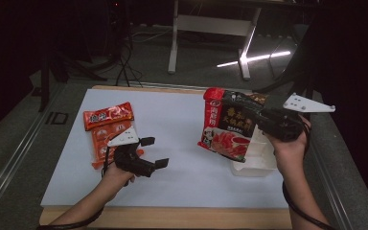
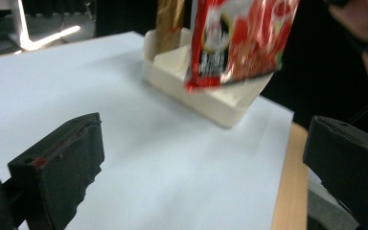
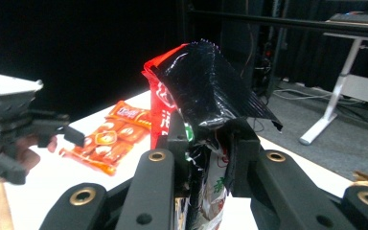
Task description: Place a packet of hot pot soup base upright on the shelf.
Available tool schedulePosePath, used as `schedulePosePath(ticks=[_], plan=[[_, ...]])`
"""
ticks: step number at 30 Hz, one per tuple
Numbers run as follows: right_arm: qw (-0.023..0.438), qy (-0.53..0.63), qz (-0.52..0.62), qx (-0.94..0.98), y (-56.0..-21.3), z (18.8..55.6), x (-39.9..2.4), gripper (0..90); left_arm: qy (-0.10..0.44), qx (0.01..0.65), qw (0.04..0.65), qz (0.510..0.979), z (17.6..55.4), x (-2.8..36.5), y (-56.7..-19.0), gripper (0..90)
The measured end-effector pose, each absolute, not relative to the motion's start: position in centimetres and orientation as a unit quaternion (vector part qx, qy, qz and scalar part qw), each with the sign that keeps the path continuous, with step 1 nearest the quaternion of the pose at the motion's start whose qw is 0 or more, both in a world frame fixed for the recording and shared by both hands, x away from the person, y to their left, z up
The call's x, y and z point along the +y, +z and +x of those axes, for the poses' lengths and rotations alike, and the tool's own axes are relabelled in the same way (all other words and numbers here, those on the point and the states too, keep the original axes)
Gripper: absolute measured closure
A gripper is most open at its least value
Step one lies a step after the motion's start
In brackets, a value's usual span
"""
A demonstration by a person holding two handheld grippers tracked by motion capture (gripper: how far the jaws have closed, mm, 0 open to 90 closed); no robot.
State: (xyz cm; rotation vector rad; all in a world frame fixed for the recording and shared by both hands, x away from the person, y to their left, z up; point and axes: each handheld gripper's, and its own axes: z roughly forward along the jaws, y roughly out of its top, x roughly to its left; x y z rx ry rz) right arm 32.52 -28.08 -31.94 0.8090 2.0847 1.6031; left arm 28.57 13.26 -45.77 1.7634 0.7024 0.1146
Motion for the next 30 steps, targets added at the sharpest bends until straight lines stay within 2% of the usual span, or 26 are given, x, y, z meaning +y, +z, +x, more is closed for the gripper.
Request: schedulePosePath(ticks=[18,30], plan=[[0.229,0.561,0.319,0.729,-30.7,35.8,-31.9,76.1,0.083,0.305,0.549,0.774,25.2,16.2,-49.1,1.1],[0.240,0.551,0.356,0.716,-32.4,38.2,-34.9,75.9,0.081,0.325,0.554,0.762,24.4,17.4,-50.9,1.1]])
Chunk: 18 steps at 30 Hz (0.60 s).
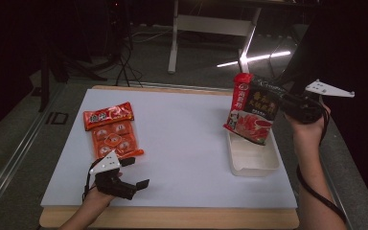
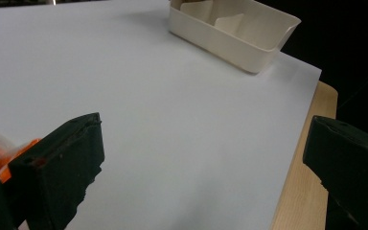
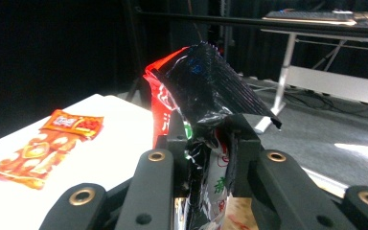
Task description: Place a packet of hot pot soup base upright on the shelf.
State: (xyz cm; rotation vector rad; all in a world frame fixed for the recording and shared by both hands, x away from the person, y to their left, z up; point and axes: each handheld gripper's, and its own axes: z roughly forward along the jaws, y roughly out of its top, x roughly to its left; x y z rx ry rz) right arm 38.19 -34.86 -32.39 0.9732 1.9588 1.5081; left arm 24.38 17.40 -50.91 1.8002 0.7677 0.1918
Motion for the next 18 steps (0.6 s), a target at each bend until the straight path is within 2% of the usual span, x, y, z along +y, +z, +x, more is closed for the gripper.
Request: schedulePosePath(ticks=[18], plan=[[0.247,0.514,0.370,0.733,-35.9,40.9,-36.4,75.4,0.077,0.333,0.568,0.749,24.6,17.7,-51.1,1.1]])
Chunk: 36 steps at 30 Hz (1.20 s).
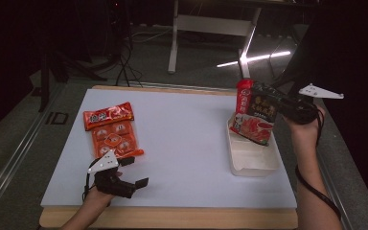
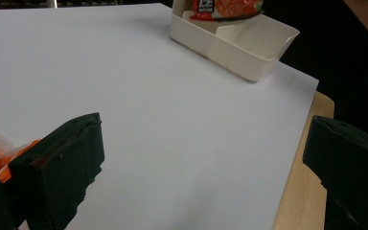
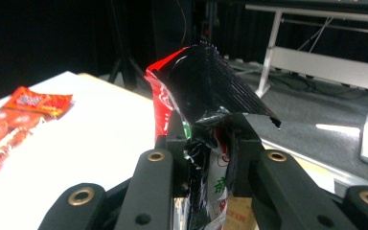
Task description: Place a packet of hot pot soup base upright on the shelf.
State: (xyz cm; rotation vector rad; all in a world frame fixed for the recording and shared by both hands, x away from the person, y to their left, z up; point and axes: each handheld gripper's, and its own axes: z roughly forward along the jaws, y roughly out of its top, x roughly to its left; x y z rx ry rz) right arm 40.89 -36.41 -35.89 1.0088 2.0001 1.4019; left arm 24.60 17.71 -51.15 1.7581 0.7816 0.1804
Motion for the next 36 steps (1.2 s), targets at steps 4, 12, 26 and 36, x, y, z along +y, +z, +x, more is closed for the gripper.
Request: schedulePosePath(ticks=[4,12,26,36], plan=[[0.245,0.503,0.359,0.747,-36.9,41.4,-36.2,75.1,0.074,0.335,0.570,0.747,24.7,17.8,-51.2,1.1],[0.205,0.517,0.320,0.767,-37.7,42.1,-35.1,73.1,0.070,0.334,0.570,0.747,24.7,17.8,-51.3,1.1],[0.186,0.557,0.334,0.738,-39.9,41.1,-36.7,71.1,0.063,0.336,0.569,0.748,24.8,17.7,-51.5,1.1],[0.181,0.548,0.364,0.731,-42.1,40.6,-38.1,68.7,0.066,0.339,0.567,0.748,24.9,17.9,-51.6,1.2]])
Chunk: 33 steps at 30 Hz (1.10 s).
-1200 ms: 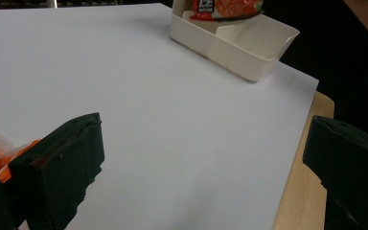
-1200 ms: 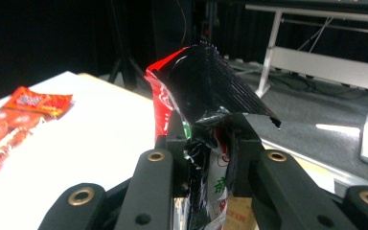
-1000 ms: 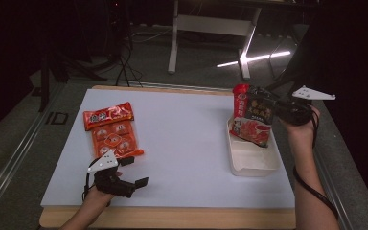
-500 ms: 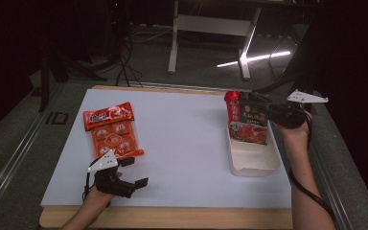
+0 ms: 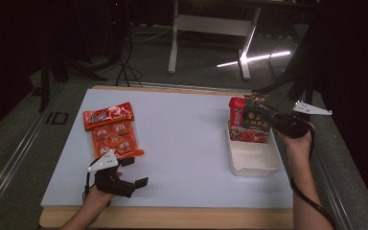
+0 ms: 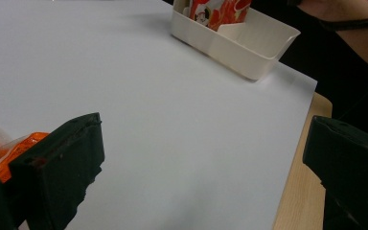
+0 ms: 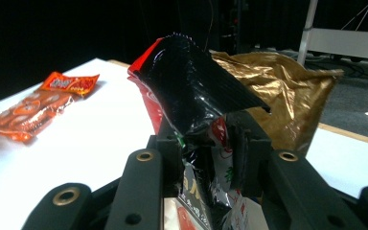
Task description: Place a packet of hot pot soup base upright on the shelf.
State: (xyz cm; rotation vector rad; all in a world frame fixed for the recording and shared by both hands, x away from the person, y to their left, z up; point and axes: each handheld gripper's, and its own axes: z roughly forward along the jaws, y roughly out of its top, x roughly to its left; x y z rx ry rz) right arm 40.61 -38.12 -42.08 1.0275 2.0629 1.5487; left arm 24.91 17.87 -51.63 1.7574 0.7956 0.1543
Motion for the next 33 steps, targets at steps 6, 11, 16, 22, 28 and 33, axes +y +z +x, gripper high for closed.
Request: schedulePosePath(ticks=[6,11,16,22,28,33], plan=[[0.203,0.515,0.385,0.739,-41.3,40.1,-38.4,60.2,0.072,0.342,0.567,0.746,25.0,18.0,-51.6,1.1],[0.225,0.512,0.395,0.729,-39.8,39.0,-38.3,43.2,0.074,0.335,0.564,0.751,25.0,17.9,-51.6,1.1],[0.253,0.530,0.394,0.707,-37.2,37.3,-37.9,34.5,0.083,0.326,0.558,0.758,25.0,17.8,-51.7,1.1],[0.272,0.550,0.366,0.700,-35.1,34.5,-35.8,20.6,0.082,0.336,0.560,0.753,25.1,18.0,-51.7,1.1],[0.240,0.565,0.336,0.714,-35.7,32.5,-33.2,13.1,0.060,0.342,0.561,0.752,25.1,18.3,-51.5,1.1],[0.218,0.560,0.316,0.735,-37.2,31.3,-31.1,11.3,0.067,0.329,0.557,0.760,24.9,18.3,-50.9,1.2]])
